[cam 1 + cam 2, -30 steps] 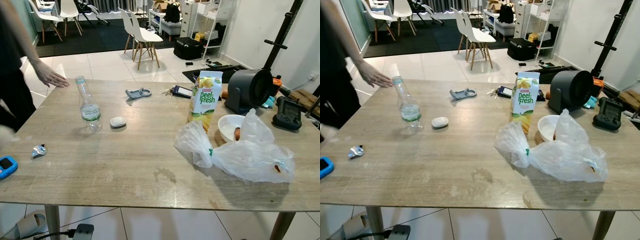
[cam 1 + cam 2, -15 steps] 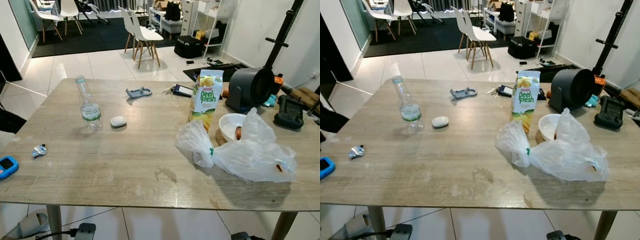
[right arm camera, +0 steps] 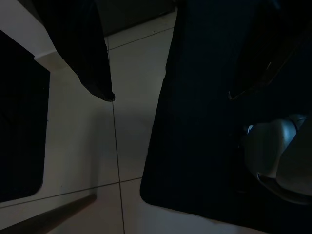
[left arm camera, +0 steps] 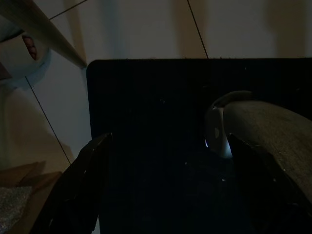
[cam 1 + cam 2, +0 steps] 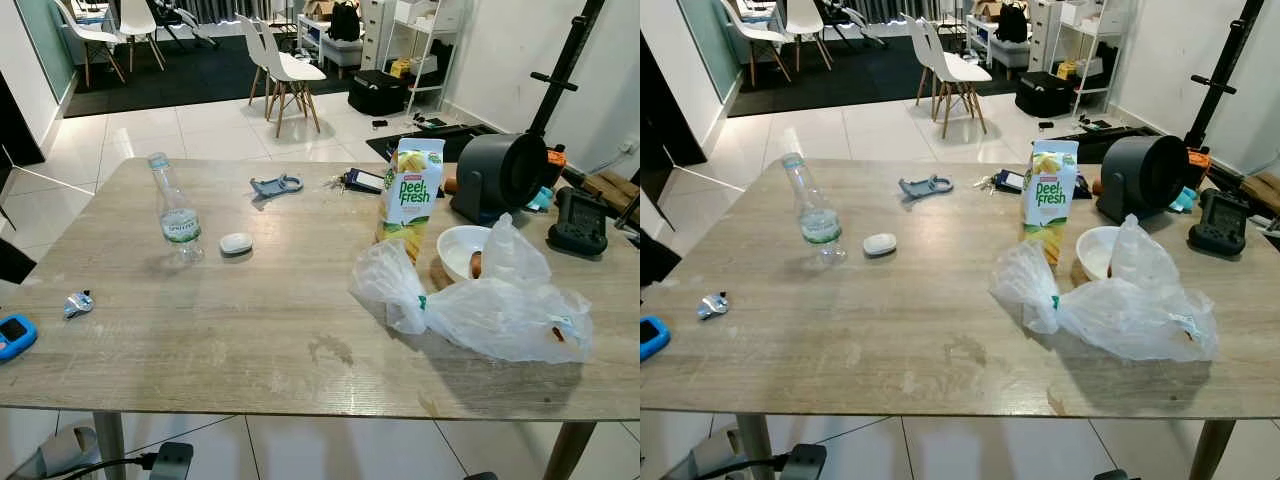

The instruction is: Restocking fridge

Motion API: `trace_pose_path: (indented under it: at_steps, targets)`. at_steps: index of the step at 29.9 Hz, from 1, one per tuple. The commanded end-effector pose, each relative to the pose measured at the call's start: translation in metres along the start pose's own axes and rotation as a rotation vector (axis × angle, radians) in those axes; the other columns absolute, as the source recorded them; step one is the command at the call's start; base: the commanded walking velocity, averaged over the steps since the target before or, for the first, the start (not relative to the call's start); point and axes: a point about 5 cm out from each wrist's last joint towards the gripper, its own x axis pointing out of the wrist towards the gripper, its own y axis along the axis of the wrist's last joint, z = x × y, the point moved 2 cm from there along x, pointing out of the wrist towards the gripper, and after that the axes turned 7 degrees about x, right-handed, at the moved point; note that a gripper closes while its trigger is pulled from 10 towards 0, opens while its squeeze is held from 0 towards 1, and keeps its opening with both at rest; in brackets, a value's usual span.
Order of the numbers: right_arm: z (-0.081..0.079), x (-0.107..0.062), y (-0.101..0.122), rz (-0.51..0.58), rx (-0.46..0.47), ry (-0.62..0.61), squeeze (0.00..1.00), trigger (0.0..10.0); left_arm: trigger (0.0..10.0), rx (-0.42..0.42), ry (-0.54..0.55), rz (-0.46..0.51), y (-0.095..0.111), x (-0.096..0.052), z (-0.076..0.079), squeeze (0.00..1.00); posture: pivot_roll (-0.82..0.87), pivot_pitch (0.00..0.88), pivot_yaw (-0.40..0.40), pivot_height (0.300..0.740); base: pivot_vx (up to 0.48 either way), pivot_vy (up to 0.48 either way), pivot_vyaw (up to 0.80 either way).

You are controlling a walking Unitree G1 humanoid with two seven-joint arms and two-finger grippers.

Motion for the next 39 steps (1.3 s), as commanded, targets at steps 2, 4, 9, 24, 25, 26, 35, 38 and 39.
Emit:
trace_pose_path:
  at_steps: [2, 4, 9, 24, 25, 26, 35, 38, 39]
  targets:
    - [-0.008, 0.0, 0.004, 0.005, -0.009, 0.036, 0.0, 10.0, 10.0, 0.042, -0.026, -0.023, -0.001, 0.001, 0.007, 0.0, 0.05, 0.0, 0.008, 0.74, 0.0, 0.0, 0.0]
    - [-0.013, 0.0, 0.006, 0.005, -0.023, 0.056, 0.0, 10.0, 10.0, 0.079, -0.048, -0.046, -0.004, 0.001, 0.012, 0.0, 0.05, 0.0, 0.008, 0.74, 0.0, 0.0, 0.0]
    - [-0.019, 0.0, 0.011, 0.013, -0.034, 0.064, 0.0, 10.0, 10.0, 0.111, -0.062, -0.063, -0.007, 0.001, 0.017, 0.0, 0.05, 0.0, 0.006, 0.74, 0.0, 0.0, 0.0]
    - [-0.022, 0.0, 0.016, 0.017, -0.07, 0.074, 0.0, 10.0, 10.0, 0.194, -0.112, -0.05, 0.009, 0.005, 0.054, 0.0, 0.05, 0.0, 0.007, 0.74, 0.0, 0.0, 0.0]
    - [-0.022, 0.0, 0.016, 0.017, -0.071, 0.075, 0.0, 10.0, 10.0, 0.196, -0.116, -0.049, 0.009, 0.006, 0.059, 0.0, 0.05, 0.0, 0.007, 0.74, 0.0, 0.0, 0.0]
    - [-0.022, 0.0, 0.015, 0.017, -0.071, 0.076, 0.0, 10.0, 10.0, 0.197, -0.119, -0.048, 0.01, 0.006, 0.062, 0.0, 0.05, 0.0, 0.007, 0.74, 0.0, 0.0, 0.0]
    - [-0.022, 0.0, 0.015, 0.016, -0.061, 0.081, 0.0, 10.0, 10.0, 0.214, -0.122, -0.048, 0.011, 0.006, 0.064, 0.0, 0.05, 0.0, 0.016, 0.74, 0.0, 0.0, 0.0]
    - [-0.022, 0.0, 0.014, 0.015, -0.059, 0.082, 0.0, 10.0, 10.0, 0.216, -0.119, -0.051, 0.009, 0.005, 0.059, 0.0, 0.05, 0.0, 0.016, 0.74, 0.0, 0.0, 0.0]
    - [-0.022, 0.0, 0.014, 0.014, -0.059, 0.082, 0.0, 10.0, 10.0, 0.215, -0.118, -0.052, 0.009, 0.005, 0.059, 0.0, 0.05, 0.0, 0.015, 0.74, 0.0, 0.0, 0.0]
